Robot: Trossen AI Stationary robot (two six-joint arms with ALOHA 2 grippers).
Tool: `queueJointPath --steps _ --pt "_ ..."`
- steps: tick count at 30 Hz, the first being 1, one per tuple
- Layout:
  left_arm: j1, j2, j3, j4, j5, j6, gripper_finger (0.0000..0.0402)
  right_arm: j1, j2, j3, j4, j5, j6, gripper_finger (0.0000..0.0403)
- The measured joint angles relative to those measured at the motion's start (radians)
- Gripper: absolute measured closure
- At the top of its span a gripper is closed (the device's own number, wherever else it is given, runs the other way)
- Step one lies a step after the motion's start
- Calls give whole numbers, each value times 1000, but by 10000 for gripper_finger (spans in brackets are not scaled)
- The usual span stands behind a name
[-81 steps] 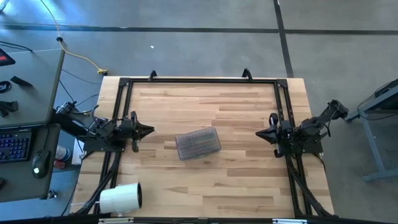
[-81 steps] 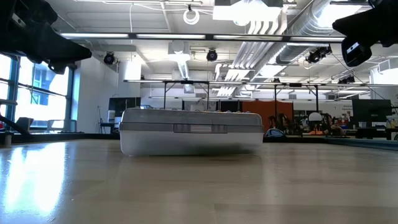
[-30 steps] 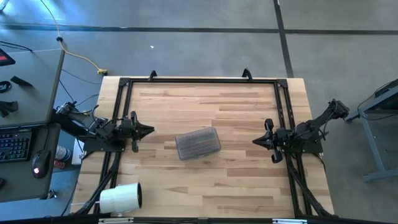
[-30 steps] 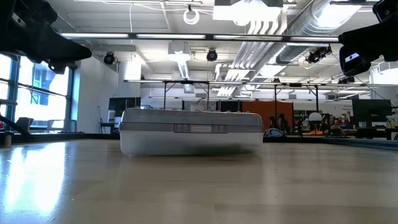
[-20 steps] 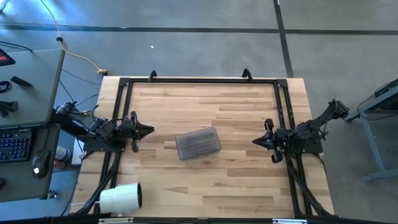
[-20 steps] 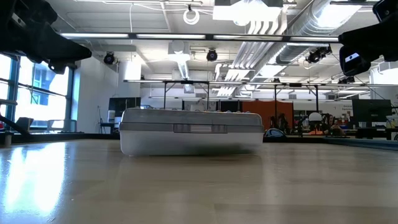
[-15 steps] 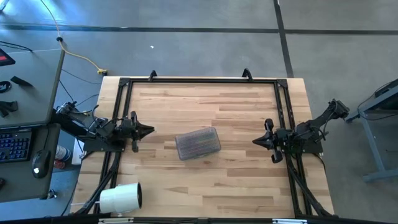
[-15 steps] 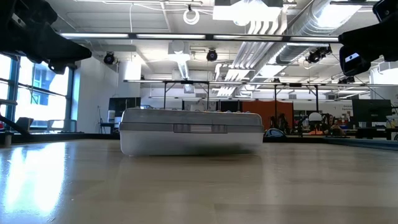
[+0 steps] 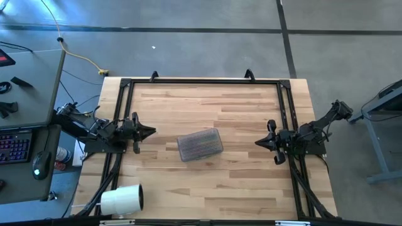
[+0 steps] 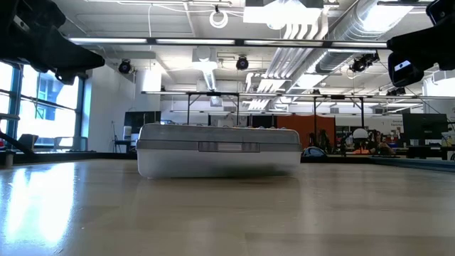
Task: Pick & place school supplies into a supply box
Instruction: Return to Home Position
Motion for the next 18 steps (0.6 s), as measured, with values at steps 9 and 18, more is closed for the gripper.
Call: queueJointPath --steps 9,18 --pt "0 0 0 0 0 0 328 0 0 0 0 0 0 402" --pt "0 13 0 0 3 0 328 0 0 0 0 0 0 402"
